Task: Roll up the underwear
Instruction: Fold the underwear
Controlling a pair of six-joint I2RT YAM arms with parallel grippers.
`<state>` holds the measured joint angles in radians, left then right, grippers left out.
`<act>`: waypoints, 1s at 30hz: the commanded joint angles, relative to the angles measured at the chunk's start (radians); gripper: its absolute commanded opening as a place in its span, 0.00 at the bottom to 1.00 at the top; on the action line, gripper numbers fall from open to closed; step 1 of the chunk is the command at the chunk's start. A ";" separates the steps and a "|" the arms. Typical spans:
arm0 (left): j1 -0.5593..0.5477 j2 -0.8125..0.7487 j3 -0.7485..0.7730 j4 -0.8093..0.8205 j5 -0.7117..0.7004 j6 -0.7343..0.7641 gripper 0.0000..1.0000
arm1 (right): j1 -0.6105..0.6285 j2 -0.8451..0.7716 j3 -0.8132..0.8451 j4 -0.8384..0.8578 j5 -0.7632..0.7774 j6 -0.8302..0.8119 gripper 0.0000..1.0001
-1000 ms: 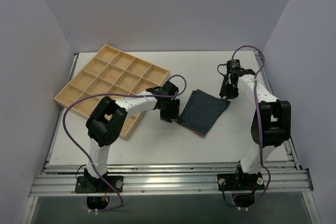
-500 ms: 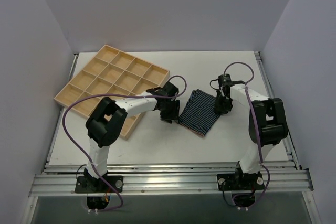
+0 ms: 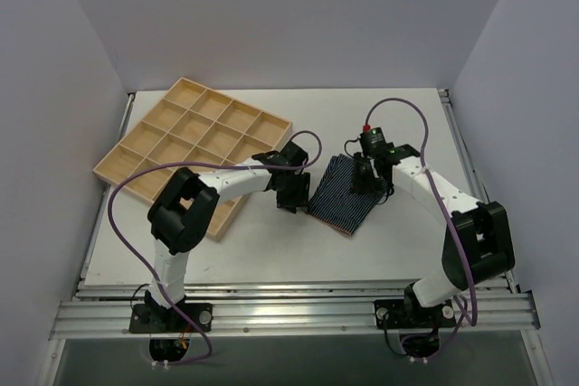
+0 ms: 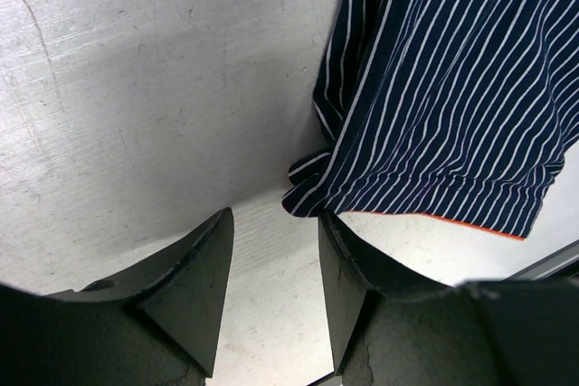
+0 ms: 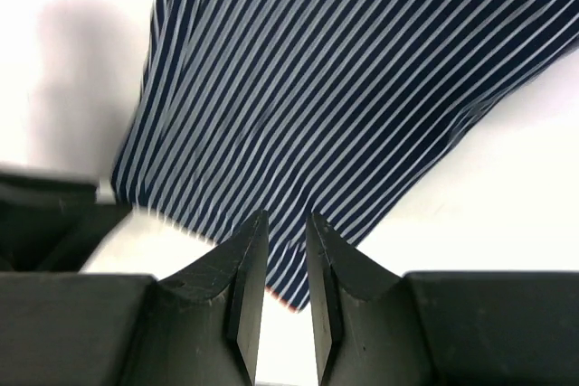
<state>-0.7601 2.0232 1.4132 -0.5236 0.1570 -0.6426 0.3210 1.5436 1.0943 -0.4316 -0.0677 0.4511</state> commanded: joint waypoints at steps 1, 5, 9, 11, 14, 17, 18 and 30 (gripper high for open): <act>-0.015 0.023 -0.019 -0.046 -0.011 0.004 0.52 | 0.051 -0.039 -0.124 -0.007 -0.056 0.076 0.20; -0.015 0.028 -0.008 -0.056 -0.017 0.011 0.52 | 0.115 -0.126 -0.241 0.074 -0.096 0.174 0.20; -0.015 0.037 0.009 -0.070 -0.019 0.014 0.52 | 0.130 -0.120 -0.347 0.116 -0.086 0.205 0.18; -0.015 0.043 0.015 -0.078 -0.020 0.015 0.52 | 0.133 -0.105 -0.364 0.110 -0.058 0.199 0.17; -0.015 0.049 0.023 -0.085 -0.024 0.018 0.52 | 0.133 -0.073 -0.370 0.096 -0.035 0.184 0.16; -0.015 0.052 0.027 -0.090 -0.024 0.015 0.52 | 0.133 -0.056 -0.361 0.084 -0.015 0.179 0.16; -0.015 0.052 0.027 -0.088 -0.025 0.014 0.52 | 0.133 -0.056 -0.355 0.079 -0.003 0.179 0.16; -0.071 -0.185 -0.071 -0.073 0.036 -0.078 0.57 | 0.128 -0.154 -0.080 -0.157 0.094 0.136 0.22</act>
<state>-0.8150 1.9675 1.3628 -0.5808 0.1646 -0.6811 0.4477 1.4441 0.9604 -0.4755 -0.0414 0.6003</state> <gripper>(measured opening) 0.554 0.213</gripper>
